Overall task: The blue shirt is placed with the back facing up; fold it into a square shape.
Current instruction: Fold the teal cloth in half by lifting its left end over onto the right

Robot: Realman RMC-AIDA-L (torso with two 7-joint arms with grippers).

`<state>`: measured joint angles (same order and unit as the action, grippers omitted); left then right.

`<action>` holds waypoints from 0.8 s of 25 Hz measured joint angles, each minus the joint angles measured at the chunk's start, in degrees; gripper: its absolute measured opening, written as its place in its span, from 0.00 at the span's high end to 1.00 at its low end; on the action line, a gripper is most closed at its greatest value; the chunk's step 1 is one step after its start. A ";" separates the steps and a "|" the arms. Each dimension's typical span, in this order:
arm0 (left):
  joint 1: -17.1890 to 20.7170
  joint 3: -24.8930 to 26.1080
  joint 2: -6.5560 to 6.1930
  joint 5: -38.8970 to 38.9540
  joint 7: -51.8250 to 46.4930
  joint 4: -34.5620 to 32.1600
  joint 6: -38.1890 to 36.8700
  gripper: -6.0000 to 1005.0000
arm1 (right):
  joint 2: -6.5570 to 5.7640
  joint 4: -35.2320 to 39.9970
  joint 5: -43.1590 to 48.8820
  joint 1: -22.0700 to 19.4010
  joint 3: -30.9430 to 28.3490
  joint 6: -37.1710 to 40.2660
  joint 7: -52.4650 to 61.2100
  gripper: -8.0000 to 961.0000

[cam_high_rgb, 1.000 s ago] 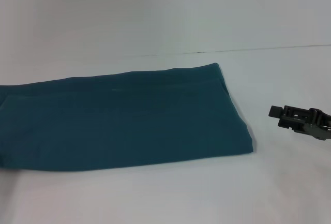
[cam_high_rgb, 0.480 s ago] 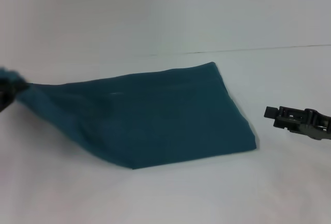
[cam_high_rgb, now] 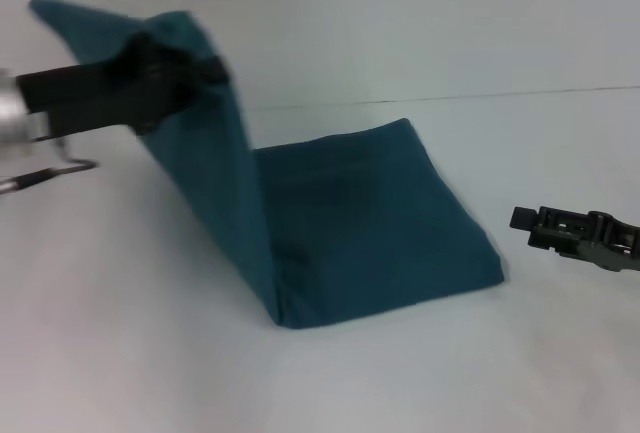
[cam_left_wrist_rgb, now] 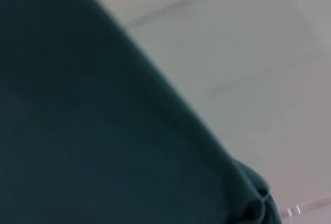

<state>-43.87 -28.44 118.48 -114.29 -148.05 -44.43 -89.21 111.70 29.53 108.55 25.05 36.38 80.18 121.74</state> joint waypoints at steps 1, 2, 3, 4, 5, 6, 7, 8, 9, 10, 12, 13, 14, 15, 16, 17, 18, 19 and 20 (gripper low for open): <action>-0.92 -1.07 0.85 0.07 0.11 0.02 0.51 0.97 | 0.00 0.00 0.00 0.00 0.00 -0.02 0.00 0.29; -1.77 -2.25 1.64 0.10 0.30 0.08 1.18 0.97 | 0.00 0.00 0.00 0.00 0.00 -0.08 -0.01 0.29; -2.48 -3.91 2.70 0.11 0.52 0.21 2.17 0.97 | 0.01 0.00 0.00 0.00 0.00 -0.11 -0.01 0.29; -3.24 -5.81 3.66 0.12 0.83 0.36 3.40 0.96 | 0.03 0.00 0.00 0.00 0.01 -0.18 -0.01 0.30; -4.01 -8.26 4.69 0.18 1.23 0.78 5.07 0.96 | 0.06 0.00 0.00 -0.01 0.09 -0.24 -0.01 0.30; -4.54 -10.12 5.13 0.34 1.52 1.41 6.54 0.96 | 0.08 0.00 0.00 0.00 0.20 -0.30 -0.01 0.30; -5.33 -12.73 5.46 0.76 2.04 2.73 8.57 0.96 | 0.10 0.00 0.00 0.00 0.35 -0.36 -0.01 0.30; -6.15 -15.24 5.64 1.41 2.69 4.46 10.58 0.96 | 0.11 0.00 0.00 0.02 0.44 -0.37 -0.01 0.30; -7.03 -17.49 5.64 2.17 3.50 6.71 12.75 0.96 | 0.10 0.00 0.00 0.03 0.48 -0.38 -0.01 0.30; -7.92 -19.09 5.65 2.96 4.51 8.86 14.71 0.96 | 0.11 0.00 0.00 0.06 0.52 -0.38 -0.01 0.30; -9.36 -20.96 5.66 4.27 6.83 12.58 17.99 0.96 | 0.10 0.00 0.09 0.10 0.56 -0.40 -0.01 0.30; -9.89 -21.55 5.74 4.80 8.13 14.16 19.20 0.95 | 0.10 0.00 0.24 0.13 0.56 -0.43 -0.01 0.30; -10.50 -22.04 5.86 5.46 9.72 15.76 20.49 0.95 | 0.11 0.00 0.42 0.18 0.57 -0.47 0.00 0.30; -11.01 -22.65 5.91 6.02 11.25 17.36 21.65 0.95 | 0.13 0.00 0.60 0.21 0.57 -0.48 0.01 0.30; -11.49 -23.37 5.95 6.40 12.41 18.73 22.59 0.95 | 0.14 0.00 0.67 0.23 0.60 -0.52 0.02 0.30; -11.99 -24.33 5.95 6.59 13.39 19.93 23.67 0.95 | 0.14 0.00 0.71 0.25 0.61 -0.56 0.04 0.31; -12.35 -25.09 5.93 6.67 13.70 20.64 24.38 0.95 | 0.14 0.00 0.74 0.26 0.62 -0.63 0.05 0.31; -12.72 -26.16 5.88 6.68 13.56 21.27 25.52 0.95 | 0.10 -0.10 0.76 0.27 0.62 -0.74 0.06 0.31; -12.74 -26.51 5.87 6.78 13.14 21.25 26.57 0.95 | 0.07 -0.25 0.77 0.29 0.62 -0.87 0.06 0.31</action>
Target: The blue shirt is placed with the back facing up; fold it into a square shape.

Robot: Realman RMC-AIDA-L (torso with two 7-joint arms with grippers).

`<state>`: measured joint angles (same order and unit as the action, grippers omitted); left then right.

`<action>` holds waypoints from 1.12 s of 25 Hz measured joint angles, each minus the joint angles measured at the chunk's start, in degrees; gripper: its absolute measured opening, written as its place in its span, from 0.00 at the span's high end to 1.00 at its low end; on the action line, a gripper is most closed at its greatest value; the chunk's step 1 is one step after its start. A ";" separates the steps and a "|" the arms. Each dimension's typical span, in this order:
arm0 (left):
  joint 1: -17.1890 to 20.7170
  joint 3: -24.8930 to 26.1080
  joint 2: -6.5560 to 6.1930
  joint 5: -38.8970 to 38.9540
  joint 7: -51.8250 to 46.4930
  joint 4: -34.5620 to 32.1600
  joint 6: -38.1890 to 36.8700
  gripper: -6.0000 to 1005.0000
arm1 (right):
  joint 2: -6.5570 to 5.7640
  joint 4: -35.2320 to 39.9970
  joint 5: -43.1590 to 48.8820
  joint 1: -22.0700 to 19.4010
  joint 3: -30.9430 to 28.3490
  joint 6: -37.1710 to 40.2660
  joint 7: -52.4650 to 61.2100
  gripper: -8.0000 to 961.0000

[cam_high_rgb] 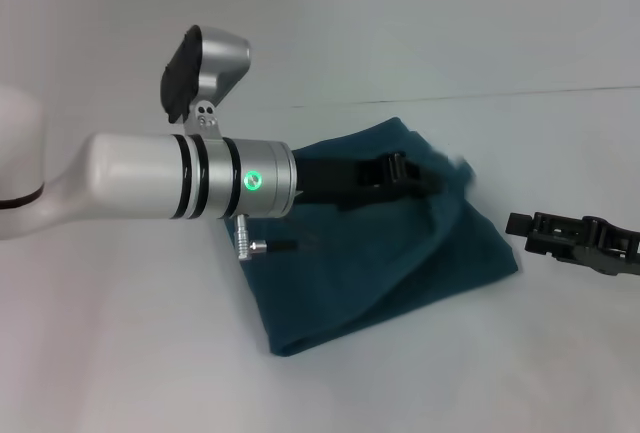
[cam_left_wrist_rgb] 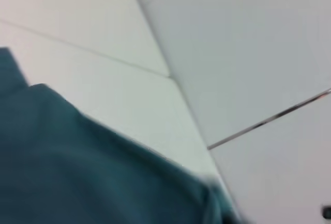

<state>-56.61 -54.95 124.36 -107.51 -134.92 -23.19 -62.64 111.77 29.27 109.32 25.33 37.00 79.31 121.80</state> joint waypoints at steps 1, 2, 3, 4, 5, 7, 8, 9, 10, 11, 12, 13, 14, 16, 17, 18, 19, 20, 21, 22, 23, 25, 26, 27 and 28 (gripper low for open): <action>0.14 -0.01 0.04 0.36 -0.10 -0.12 0.40 0.95 | -0.05 -0.15 0.00 0.03 0.00 -0.04 -0.01 0.31; 0.43 0.32 0.07 1.38 -0.02 -0.46 0.72 0.90 | -0.11 -0.31 0.01 0.04 0.00 -0.13 -0.02 0.31; 1.01 0.49 0.07 3.23 0.75 -0.92 0.35 0.86 | -0.16 -0.40 0.02 0.04 0.00 -0.16 -0.04 0.31; 1.45 0.53 0.01 4.60 1.37 -1.35 -0.13 0.82 | -0.18 -0.43 0.08 0.04 0.00 -0.18 -0.04 0.31; 2.00 0.34 -0.07 6.23 2.10 -1.97 -1.17 0.78 | -0.20 -0.45 0.23 0.04 -0.01 -0.21 -0.01 0.31; 2.58 0.08 -0.20 7.07 2.43 -2.78 -2.97 0.72 | -0.20 -0.45 0.58 0.03 -0.05 -0.21 0.11 0.31; 2.98 0.28 -0.28 7.11 2.36 -3.22 -4.06 0.70 | -0.22 -0.45 0.73 0.04 -0.08 -0.21 0.20 0.31; 3.75 0.65 -0.34 7.14 2.34 -4.01 -5.42 0.68 | -0.27 -0.45 0.75 0.04 -0.07 -0.21 0.22 0.32; 4.53 0.99 -0.41 7.15 2.35 -4.73 -6.25 0.67 | -0.31 -0.45 0.83 0.05 -0.05 -0.21 0.25 0.32; 5.46 1.32 -0.41 7.19 2.31 -5.68 -6.90 0.65 | -0.38 -0.45 0.97 0.10 -0.04 -0.21 0.28 0.32; 7.02 1.90 -0.49 7.30 2.07 -7.06 -7.59 0.63 | -0.42 -0.45 1.12 0.15 -0.04 -0.21 0.32 0.32; 8.54 2.51 -0.60 7.46 1.45 -8.14 -8.12 0.61 | -0.47 -0.45 1.25 0.23 -0.05 -0.21 0.38 0.32; 9.92 3.19 -0.74 7.85 0.77 -8.85 -8.84 0.60 | -0.53 -0.45 1.37 0.26 -0.05 -0.21 0.45 0.32; 13.05 4.71 -1.22 8.69 -0.91 -9.69 -10.56 0.56 | -0.69 -0.45 1.44 0.35 -0.06 -0.19 0.71 0.32; 14.53 5.29 -1.58 9.06 -1.64 -9.85 -11.49 0.54 | -0.78 -0.45 1.60 0.47 -0.04 -0.18 0.94 0.32; 15.90 5.70 -1.94 9.27 -2.29 -9.89 -12.20 0.50 | -0.89 -0.45 1.96 0.63 -0.03 -0.18 1.27 0.32; 17.32 5.91 -2.36 9.45 -2.98 -10.00 -13.04 0.46 | -1.00 -0.45 2.43 0.82 0.00 -0.18 1.66 0.32; 18.59 6.03 -2.72 9.49 -3.59 -10.04 -13.85 0.42 | -1.08 -0.45 3.19 1.06 0.00 -0.20 2.13 0.32; 20.03 6.18 -3.12 9.44 -4.13 -10.09 -14.78 0.38 | -1.15 -0.43 3.72 1.26 -0.04 -0.22 2.41 0.33; 20.84 6.36 -3.38 9.20 -4.24 -10.15 -15.44 0.34 | -1.18 -0.40 4.49 1.50 -0.10 -0.28 2.79 0.33; 21.81 6.56 -3.68 8.78 -4.25 -10.23 -16.38 0.30 | -1.21 -0.29 5.40 1.83 -0.14 -0.39 3.26 0.33; 23.62 7.00 -4.37 7.15 -2.68 -10.91 -18.89 0.22 | -1.28 -0.08 6.89 2.36 -0.14 -0.55 4.02 0.33; 24.33 7.18 -4.61 6.35 -1.39 -11.32 -20.21 0.17 | -1.34 0.01 7.67 2.64 -0.10 -0.65 4.48 0.33; 24.99 7.86 -4.77 5.18 0.53 -11.92 -21.94 0.13 | -1.40 0.08 8.19 2.89 -0.06 -0.70 4.80 0.33; 25.61 8.77 -4.83 3.95 2.49 -12.49 -23.78 0.09 | -1.52 0.10 8.60 3.16 -0.05 -0.68 5.16 0.33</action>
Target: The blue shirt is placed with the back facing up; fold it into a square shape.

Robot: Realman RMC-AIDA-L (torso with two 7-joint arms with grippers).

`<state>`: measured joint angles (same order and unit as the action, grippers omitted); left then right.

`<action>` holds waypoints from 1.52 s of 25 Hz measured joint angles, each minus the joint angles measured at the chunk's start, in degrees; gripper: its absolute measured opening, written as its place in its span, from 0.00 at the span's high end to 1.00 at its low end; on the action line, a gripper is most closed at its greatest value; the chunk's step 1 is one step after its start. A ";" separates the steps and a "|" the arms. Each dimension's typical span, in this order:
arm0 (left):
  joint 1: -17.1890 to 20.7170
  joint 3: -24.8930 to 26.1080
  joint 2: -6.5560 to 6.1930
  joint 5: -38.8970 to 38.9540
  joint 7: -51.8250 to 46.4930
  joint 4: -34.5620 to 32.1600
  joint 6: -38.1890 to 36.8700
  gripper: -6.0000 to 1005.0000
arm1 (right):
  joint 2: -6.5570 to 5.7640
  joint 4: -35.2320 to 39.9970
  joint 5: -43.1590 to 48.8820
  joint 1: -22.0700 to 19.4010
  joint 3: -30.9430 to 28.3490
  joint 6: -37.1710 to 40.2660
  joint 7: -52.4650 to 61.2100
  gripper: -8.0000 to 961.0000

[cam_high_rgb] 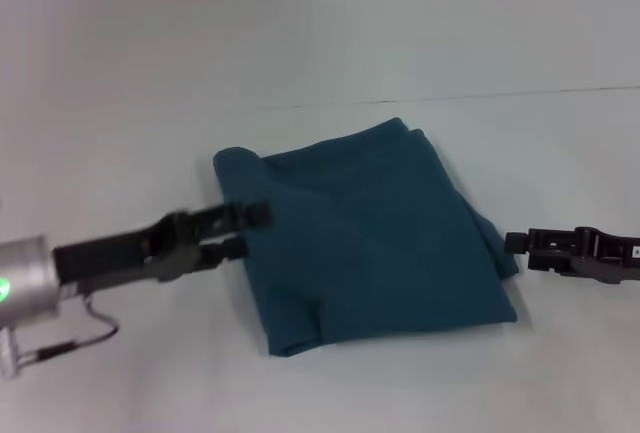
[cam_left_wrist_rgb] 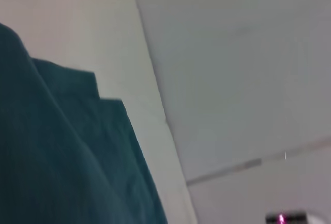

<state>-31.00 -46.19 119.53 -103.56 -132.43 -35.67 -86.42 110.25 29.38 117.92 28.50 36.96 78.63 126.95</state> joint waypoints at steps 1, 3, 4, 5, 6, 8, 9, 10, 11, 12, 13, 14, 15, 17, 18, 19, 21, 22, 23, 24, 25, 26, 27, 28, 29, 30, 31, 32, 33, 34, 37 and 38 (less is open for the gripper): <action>0.59 1.18 -0.04 -1.10 2.12 -0.51 -1.74 0.08 | -0.14 0.03 0.24 0.22 0.00 0.02 0.25 0.33; 1.60 3.20 0.06 -2.49 5.33 -1.11 -4.22 0.05 | -0.42 0.05 0.35 0.66 0.00 0.25 0.64 0.33; 2.13 3.87 0.17 -2.81 6.89 -1.33 -4.87 0.05 | -0.52 0.06 0.37 0.86 0.00 0.31 0.76 0.33; 2.54 4.26 0.25 -2.97 7.60 -1.44 -5.13 0.05 | -0.75 0.07 0.47 1.13 0.03 0.44 1.05 0.34; 3.12 4.70 0.35 -3.25 8.29 -1.55 -5.21 0.05 | -0.94 0.07 0.70 1.39 0.07 0.59 1.38 0.34; 3.75 5.46 0.43 -3.97 8.64 -1.64 -5.20 0.05 | -1.64 0.17 2.05 2.38 0.14 1.33 2.81 0.34; 3.97 5.86 0.45 -4.35 8.72 -1.67 -5.23 0.05 | -1.98 0.24 2.86 2.97 0.15 1.79 3.55 0.34; 4.11 6.34 0.46 -4.55 8.76 -1.69 -5.44 0.05 | -2.43 0.28 3.62 3.65 0.15 2.25 4.52 0.34; 4.19 6.64 0.46 -4.67 8.78 -1.72 -5.64 0.05 | -3.07 0.35 4.54 4.68 0.16 2.91 5.70 0.34; 4.19 6.64 0.46 -4.67 8.78 -1.72 -5.64 0.05 | -3.55 0.49 5.08 5.48 0.15 3.39 6.56 0.34; 4.24 7.20 0.45 -4.66 8.81 -1.78 -6.21 0.05 | -4.12 0.73 5.77 6.51 0.16 3.75 7.98 0.34; 4.12 7.58 0.45 -4.49 8.84 -1.82 -6.58 0.05 | -4.42 0.98 6.28 7.16 0.15 3.93 8.91 0.34; 4.09 7.60 0.45 -4.46 8.83 -1.82 -6.61 0.05 | -4.85 1.43 7.12 8.14 0.17 4.10 10.38 0.34; 3.90 7.73 0.44 -4.26 8.83 -1.84 -6.85 0.05 | -5.30 2.26 10.04 10.04 0.24 4.12 13.34 0.35; 3.80 7.73 0.44 -4.25 8.78 -1.84 -6.87 0.05 | -5.40 2.57 11.39 10.82 0.29 4.13 14.34 0.35; 3.75 7.75 0.44 -4.25 8.71 -1.85 -6.88 0.05 | -5.53 2.95 13.67 11.92 0.31 4.10 15.77 0.35; 3.65 7.83 0.41 -4.24 8.53 -1.86 -6.93 0.05 | -5.63 3.59 16.67 13.63 0.34 4.03 17.72 0.35; 3.63 7.93 0.39 -4.24 8.48 -1.86 -6.96 0.05 | -5.65 3.85 17.53 14.25 0.34 3.96 18.39 0.35; 3.61 8.12 0.38 -4.23 8.48 -1.86 -6.97 0.05 | -5.67 4.08 18.14 14.76 0.33 3.91 18.95 0.35; 3.60 8.31 0.37 -4.23 8.48 -1.86 -6.98 0.05 | -5.67 4.29 18.49 15.30 0.34 3.82 19.45 0.35; 3.60 8.64 0.37 -4.22 8.48 -1.86 -7.02 0.05 | -5.65 4.41 18.69 15.80 0.39 3.80 19.86 0.35; 3.60 9.01 0.37 -4.21 8.48 -1.86 -7.11 0.05 | -5.51 4.38 18.77 16.21 0.48 3.72 20.10 0.35; 3.60 9.43 0.38 -4.20 8.49 -1.86 -7.20 0.05 | -5.36 4.25 18.80 16.54 0.56 3.58 20.34 0.35; 3.60 9.76 0.40 -4.15 8.50 -1.86 -7.30 0.05 | -5.11 4.01 18.85 16.89 0.68 3.49 20.51 0.35; 3.60 9.95 0.42 -4.09 8.53 -1.86 -7.34 0.05 | -4.85 3.73 18.88 17.15 0.80 2.99 20.61 0.35; 3.60 10.06 0.44 -4.01 8.57 -1.86 -7.35 0.05 | -4.60 3.53 18.90 17.31 1.00 2.65 20.72 0.36; 3.61 10.06 0.45 -3.97 8.57 -1.86 -7.35 0.05 | -4.33 3.35 18.94 17.43 1.28 2.15 20.83 0.36; 3.61 10.06 0.45 -3.93 8.57 -1.86 -7.36 0.05 | -4.06 3.11 18.96 17.56 1.71 1.59 20.92 0.36; 3.62 10.07 0.45 -3.90 8.55 -1.86 -7.36 0.05 | -3.80 2.81 18.97 17.70 2.24 1.09 21.03 0.36; 3.62 10.07 0.45 -3.90 8.54 -1.86 -7.36 0.05 | -3.62 2.48 18.97 17.82 2.72 0.68 21.06 0.36; 3.56 10.07 0.44 -3.90 8.50 -1.86 -7.16 0.05 | -3.00 1.33 18.99 18.10 4.67 -1.40 21.09 0.36; 3.56 10.10 0.45 -3.90 8.50 -1.86 -7.04 0.05 | -2.72 1.16 18.99 18.14 5.34 -2.03 21.09 0.36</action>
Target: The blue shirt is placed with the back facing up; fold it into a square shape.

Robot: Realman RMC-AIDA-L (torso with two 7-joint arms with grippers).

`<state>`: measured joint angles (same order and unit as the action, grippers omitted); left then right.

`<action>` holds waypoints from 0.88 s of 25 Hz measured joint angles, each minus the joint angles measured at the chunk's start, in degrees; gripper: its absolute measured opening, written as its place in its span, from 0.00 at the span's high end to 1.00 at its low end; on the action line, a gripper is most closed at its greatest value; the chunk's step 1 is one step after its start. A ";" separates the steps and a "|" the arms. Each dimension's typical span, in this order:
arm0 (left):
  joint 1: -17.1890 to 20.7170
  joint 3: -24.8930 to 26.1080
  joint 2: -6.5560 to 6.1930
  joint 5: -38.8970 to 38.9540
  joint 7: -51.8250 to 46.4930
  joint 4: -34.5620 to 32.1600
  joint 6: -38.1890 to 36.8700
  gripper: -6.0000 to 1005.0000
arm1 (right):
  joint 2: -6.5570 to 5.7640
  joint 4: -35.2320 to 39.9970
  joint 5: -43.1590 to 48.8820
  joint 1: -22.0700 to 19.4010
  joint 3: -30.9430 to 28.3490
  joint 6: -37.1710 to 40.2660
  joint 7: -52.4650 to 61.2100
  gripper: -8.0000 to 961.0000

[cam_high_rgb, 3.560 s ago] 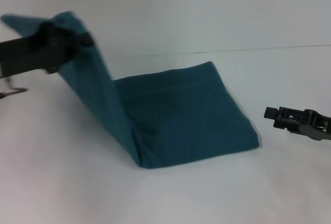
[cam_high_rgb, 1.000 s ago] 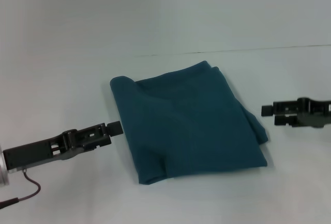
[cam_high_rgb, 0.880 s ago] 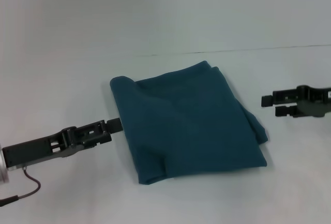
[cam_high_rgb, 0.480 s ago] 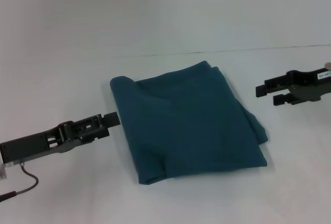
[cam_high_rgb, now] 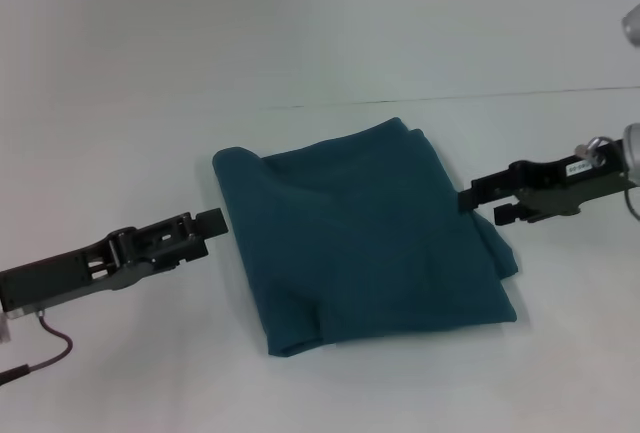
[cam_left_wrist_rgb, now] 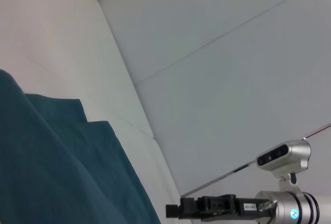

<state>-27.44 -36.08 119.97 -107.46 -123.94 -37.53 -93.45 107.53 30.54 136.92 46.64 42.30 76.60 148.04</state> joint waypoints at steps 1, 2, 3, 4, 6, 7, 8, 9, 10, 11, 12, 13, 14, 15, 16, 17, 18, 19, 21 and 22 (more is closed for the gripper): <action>0.00 0.12 0.00 0.00 0.00 0.00 0.04 0.05 | 0.24 -0.04 0.01 0.01 0.58 -0.52 0.00 0.36; 0.00 0.30 0.00 0.00 0.00 0.00 0.05 0.05 | 0.57 -0.05 0.02 0.01 1.06 -1.13 -0.07 0.36; 0.00 0.45 0.00 0.01 0.00 0.00 0.05 0.05 | 0.90 -0.07 0.02 0.01 1.34 -1.59 -0.18 0.36; 0.00 0.60 0.02 0.12 0.00 0.00 0.03 0.05 | 1.09 -0.08 0.02 0.02 1.42 -1.97 -0.28 0.37; -0.02 0.73 0.07 0.39 0.00 0.03 -0.01 0.05 | 1.63 -0.14 0.02 0.03 1.61 -2.56 -0.46 0.37; -0.05 0.76 0.09 0.52 0.00 0.04 0.01 0.05 | 1.99 -0.16 0.02 0.03 1.92 -3.02 -0.56 0.37; -0.07 0.76 0.11 0.57 0.00 0.06 0.05 0.05 | 2.28 -0.18 0.02 0.04 2.29 -3.22 -0.61 0.37; -0.13 0.76 0.14 0.58 -0.01 0.07 0.11 0.05 | 2.48 -0.18 0.02 0.05 2.63 -3.43 -0.62 0.37; -0.18 0.76 0.15 0.59 -0.02 0.08 0.15 0.05 | 2.68 -0.19 0.02 0.08 3.07 -3.63 -0.62 0.37; -0.28 0.76 0.16 0.59 -0.02 0.08 0.17 0.05 | 2.87 -0.20 0.02 0.11 3.38 -3.84 -0.61 0.37; -0.33 0.76 0.17 0.59 -0.02 0.09 0.19 0.05 | 3.02 -0.20 0.02 0.13 3.54 -4.01 -0.59 0.37; -0.38 0.76 0.17 0.60 -0.02 0.10 0.22 0.05 | 3.23 -0.21 0.02 0.15 3.69 -4.18 -0.55 0.37; -0.43 0.76 0.17 0.60 -0.01 0.12 0.24 0.05 | 3.39 -0.21 0.02 0.17 3.83 -4.28 -0.55 0.37; -0.47 0.76 0.17 0.60 0.00 0.19 0.27 0.05 | 3.49 -0.21 0.02 0.18 4.03 -4.42 -0.49 0.37; -0.53 0.75 0.17 0.59 0.01 0.24 0.33 0.05 | 3.57 -0.22 0.02 0.20 4.37 -4.60 -0.39 0.38; -0.60 0.76 0.18 0.59 0.03 0.30 0.43 0.05 | 3.61 -0.22 0.02 0.22 4.69 -4.84 -0.30 0.38; -0.66 0.75 0.18 0.59 0.04 0.36 0.51 0.05 | 3.64 -0.22 0.02 0.27 5.01 -5.14 -0.25 0.38; -0.69 0.75 0.18 0.60 0.04 0.40 0.57 0.05 | 3.66 -0.22 0.02 0.32 5.25 -5.39 -0.22 0.38; -0.78 0.75 0.18 0.60 0.05 0.45 0.67 0.05 | 3.78 -0.23 0.01 0.38 5.63 -5.76 -0.21 0.38; -0.81 0.75 0.21 0.60 0.06 0.45 0.68 0.05 | 3.83 -0.25 0.01 0.38 5.83 -5.78 -0.20 0.38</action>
<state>-28.24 -35.33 120.18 -106.86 -123.87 -37.08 -92.77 111.36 30.28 136.93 47.02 48.13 70.83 147.84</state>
